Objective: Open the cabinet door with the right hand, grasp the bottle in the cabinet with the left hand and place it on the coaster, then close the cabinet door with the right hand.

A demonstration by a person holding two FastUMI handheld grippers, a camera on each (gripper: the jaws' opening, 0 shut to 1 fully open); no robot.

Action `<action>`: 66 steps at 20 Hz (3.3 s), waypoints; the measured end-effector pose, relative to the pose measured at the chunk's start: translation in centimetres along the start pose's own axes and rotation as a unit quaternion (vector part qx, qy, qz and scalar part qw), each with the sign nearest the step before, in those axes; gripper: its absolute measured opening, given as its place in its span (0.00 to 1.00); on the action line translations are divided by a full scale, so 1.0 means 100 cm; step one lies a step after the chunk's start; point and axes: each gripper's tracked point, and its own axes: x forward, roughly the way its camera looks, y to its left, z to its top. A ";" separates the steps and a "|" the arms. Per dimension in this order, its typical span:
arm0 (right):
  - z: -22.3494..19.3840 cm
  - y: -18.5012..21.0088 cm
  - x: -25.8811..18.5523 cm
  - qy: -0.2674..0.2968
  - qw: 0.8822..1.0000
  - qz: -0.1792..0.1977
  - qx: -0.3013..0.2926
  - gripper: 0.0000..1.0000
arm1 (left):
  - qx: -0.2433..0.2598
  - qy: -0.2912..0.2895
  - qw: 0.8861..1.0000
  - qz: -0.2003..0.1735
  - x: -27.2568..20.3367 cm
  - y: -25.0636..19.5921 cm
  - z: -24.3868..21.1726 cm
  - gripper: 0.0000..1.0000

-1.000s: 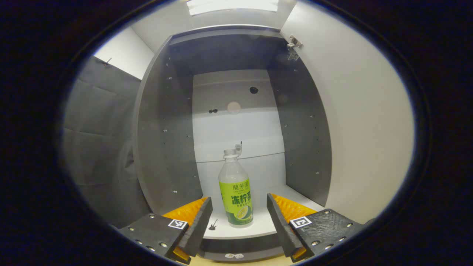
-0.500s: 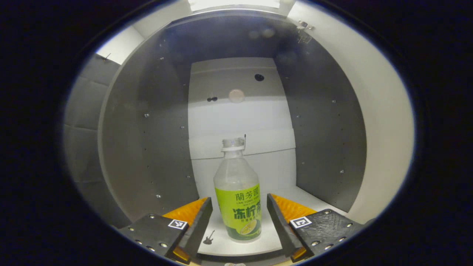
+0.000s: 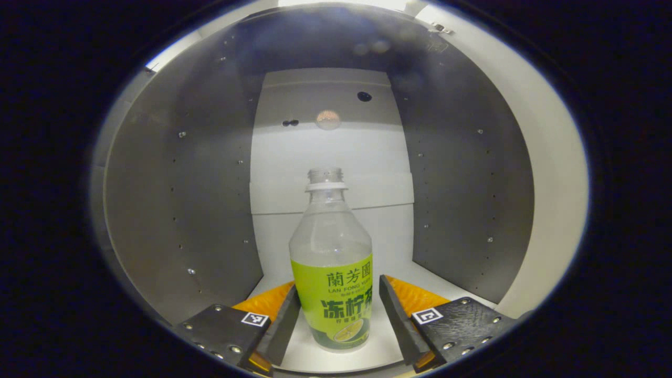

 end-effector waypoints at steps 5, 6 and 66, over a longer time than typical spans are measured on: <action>-0.001 0.000 -0.001 0.001 1.000 -0.005 -0.002 0.92 | 0.001 -0.012 1.000 0.013 -0.009 0.010 0.012 0.66; 0.001 0.000 -0.002 0.001 1.000 -0.005 -0.005 0.92 | 0.002 -0.017 1.000 0.011 -0.011 0.012 0.016 0.66; -0.132 -0.084 0.112 0.105 0.989 -0.060 -0.085 0.95 | -0.034 0.018 0.993 0.115 -0.411 0.079 -0.328 0.70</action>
